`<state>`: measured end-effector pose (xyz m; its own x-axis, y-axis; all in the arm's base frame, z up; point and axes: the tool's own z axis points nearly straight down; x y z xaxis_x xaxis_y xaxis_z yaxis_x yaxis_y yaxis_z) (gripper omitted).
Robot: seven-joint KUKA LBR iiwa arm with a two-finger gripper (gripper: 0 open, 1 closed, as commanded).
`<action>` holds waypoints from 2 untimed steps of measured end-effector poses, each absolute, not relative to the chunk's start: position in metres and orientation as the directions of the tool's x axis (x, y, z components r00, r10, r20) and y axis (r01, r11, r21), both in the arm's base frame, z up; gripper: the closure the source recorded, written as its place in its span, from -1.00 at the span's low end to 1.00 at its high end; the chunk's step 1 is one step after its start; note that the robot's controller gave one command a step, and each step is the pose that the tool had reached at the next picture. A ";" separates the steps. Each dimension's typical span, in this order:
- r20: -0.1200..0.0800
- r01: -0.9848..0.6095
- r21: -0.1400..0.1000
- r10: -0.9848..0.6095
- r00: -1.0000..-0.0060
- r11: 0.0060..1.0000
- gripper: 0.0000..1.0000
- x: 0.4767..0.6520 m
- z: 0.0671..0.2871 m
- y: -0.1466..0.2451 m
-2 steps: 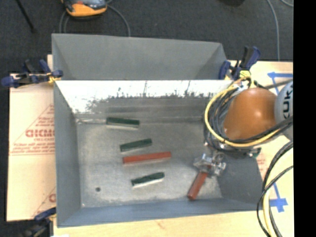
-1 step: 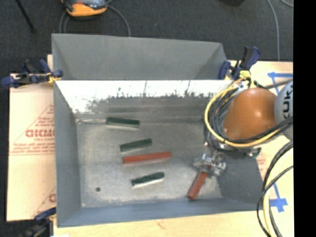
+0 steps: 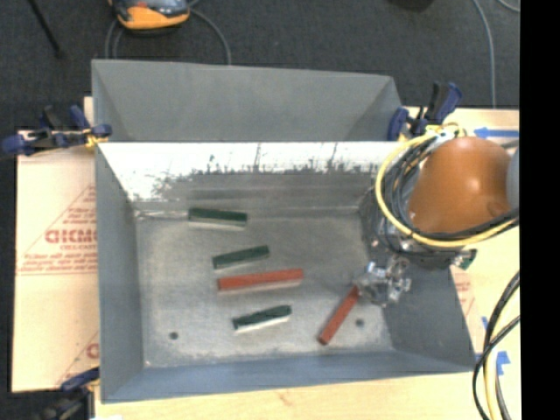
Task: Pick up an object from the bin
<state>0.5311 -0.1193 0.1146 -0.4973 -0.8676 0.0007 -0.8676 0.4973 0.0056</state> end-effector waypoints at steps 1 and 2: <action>0.000 -0.937 0.000 -0.937 -0.349 0.349 1.00 0.518 0.171 -0.129; 0.007 -0.999 -0.011 -0.999 -0.039 0.039 1.00 0.516 0.205 -0.132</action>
Offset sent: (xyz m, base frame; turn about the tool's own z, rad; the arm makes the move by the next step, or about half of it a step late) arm 0.0535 0.0737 -0.0446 0.0834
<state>0.5160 -0.1317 0.2050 -0.0386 -0.9992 0.0070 -0.9992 0.0385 -0.0114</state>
